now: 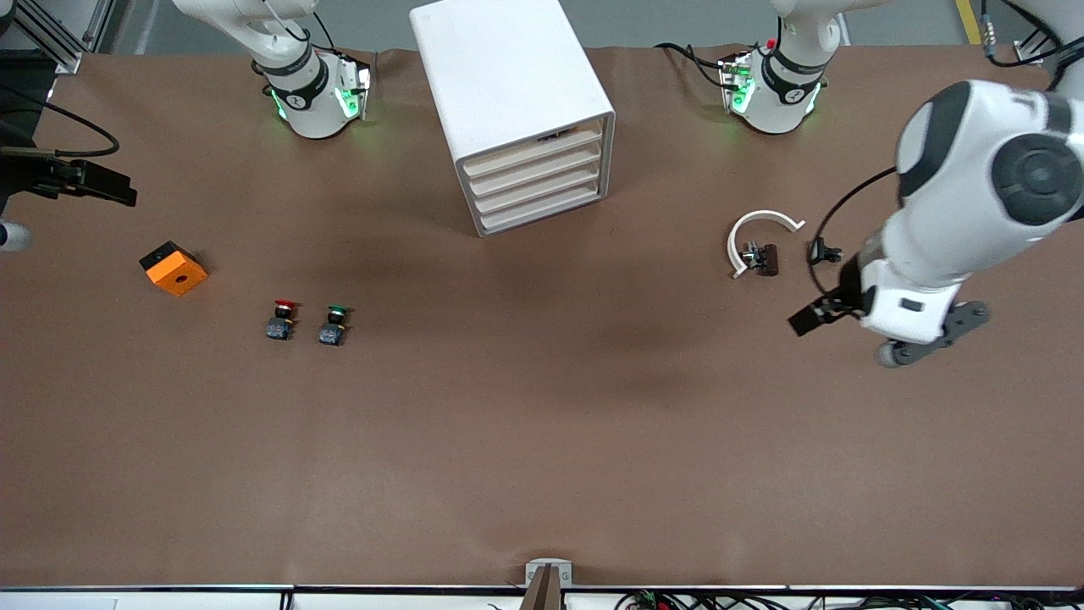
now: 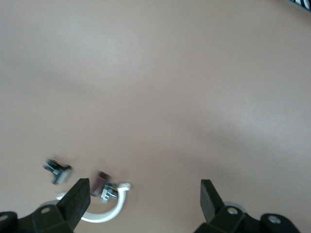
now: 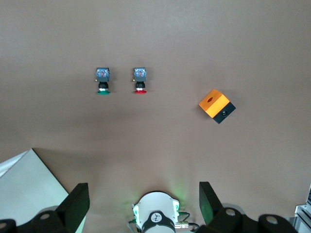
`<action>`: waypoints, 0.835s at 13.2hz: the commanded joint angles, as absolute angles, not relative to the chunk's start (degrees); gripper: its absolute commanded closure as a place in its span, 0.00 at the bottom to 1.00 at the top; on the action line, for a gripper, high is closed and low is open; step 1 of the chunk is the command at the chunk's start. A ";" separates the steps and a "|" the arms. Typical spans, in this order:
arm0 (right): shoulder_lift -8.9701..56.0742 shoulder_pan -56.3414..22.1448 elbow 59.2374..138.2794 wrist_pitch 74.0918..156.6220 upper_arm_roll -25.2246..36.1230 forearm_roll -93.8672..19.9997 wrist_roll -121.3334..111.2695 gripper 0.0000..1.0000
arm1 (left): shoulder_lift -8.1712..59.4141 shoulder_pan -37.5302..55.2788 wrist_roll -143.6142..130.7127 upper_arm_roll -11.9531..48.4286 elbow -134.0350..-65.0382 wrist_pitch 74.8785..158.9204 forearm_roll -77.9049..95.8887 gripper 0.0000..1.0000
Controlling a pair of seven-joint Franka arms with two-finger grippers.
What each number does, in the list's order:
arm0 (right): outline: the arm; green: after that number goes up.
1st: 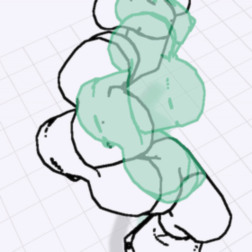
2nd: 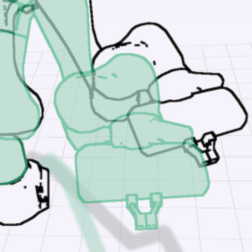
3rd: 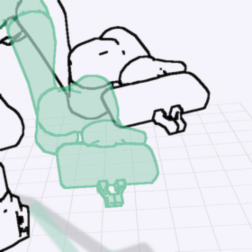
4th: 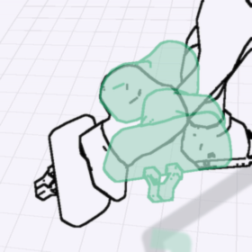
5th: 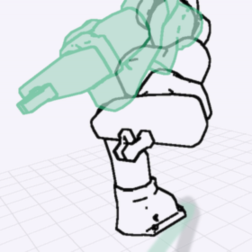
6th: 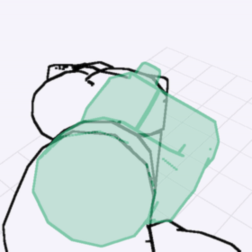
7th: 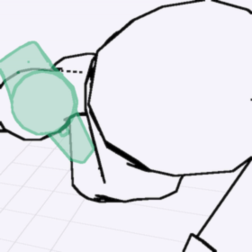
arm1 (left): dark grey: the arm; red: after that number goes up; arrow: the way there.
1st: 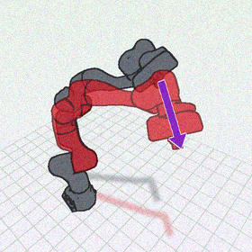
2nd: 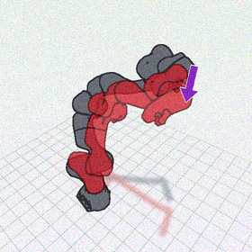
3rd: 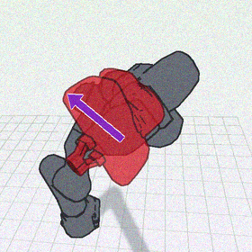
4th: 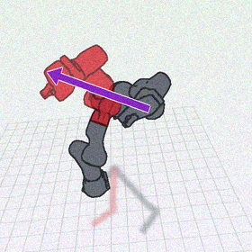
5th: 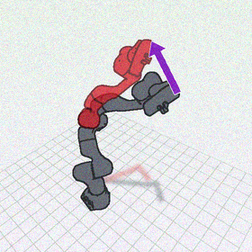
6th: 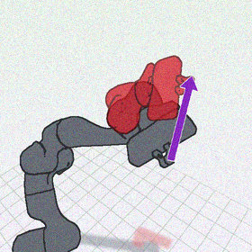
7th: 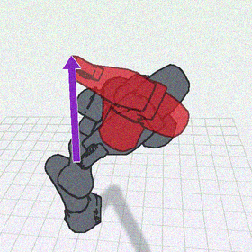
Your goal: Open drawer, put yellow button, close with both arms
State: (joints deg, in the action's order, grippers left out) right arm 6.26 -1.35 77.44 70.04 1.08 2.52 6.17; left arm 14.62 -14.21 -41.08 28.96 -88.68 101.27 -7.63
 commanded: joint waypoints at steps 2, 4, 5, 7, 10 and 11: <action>3.69 -0.53 79.72 73.21 0.97 2.72 0.83 0.00 | 9.94 -16.86 -38.59 29.53 -89.47 100.02 -8.26 0.00; 3.34 1.14 79.89 73.39 0.88 2.64 -2.89 0.00 | 7.40 -18.54 -34.66 29.53 -89.56 100.02 -7.65 0.00; 2.73 1.23 80.59 73.56 0.97 2.64 -2.90 0.00 | 6.08 -18.46 -31.06 28.75 -89.56 99.24 -7.47 0.00; -0.16 1.41 83.39 75.31 0.97 1.85 -3.08 0.00 | 3.53 -12.70 -23.50 19.29 -90.08 97.21 -7.30 0.00; -2.63 2.20 85.87 77.60 0.88 1.32 -4.91 0.00 | 0.36 -10.72 -14.00 12.94 -90.35 94.31 -3.01 0.00; -2.64 2.28 85.87 78.04 0.88 1.23 -5.88 0.00 | -0.61 -9.33 -12.32 10.57 -90.70 93.26 -2.12 0.00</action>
State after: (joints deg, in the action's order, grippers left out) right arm -0.09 1.09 82.67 75.99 1.47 2.22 -3.67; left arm 2.53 -11.54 -16.22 14.37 -88.73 94.72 -4.29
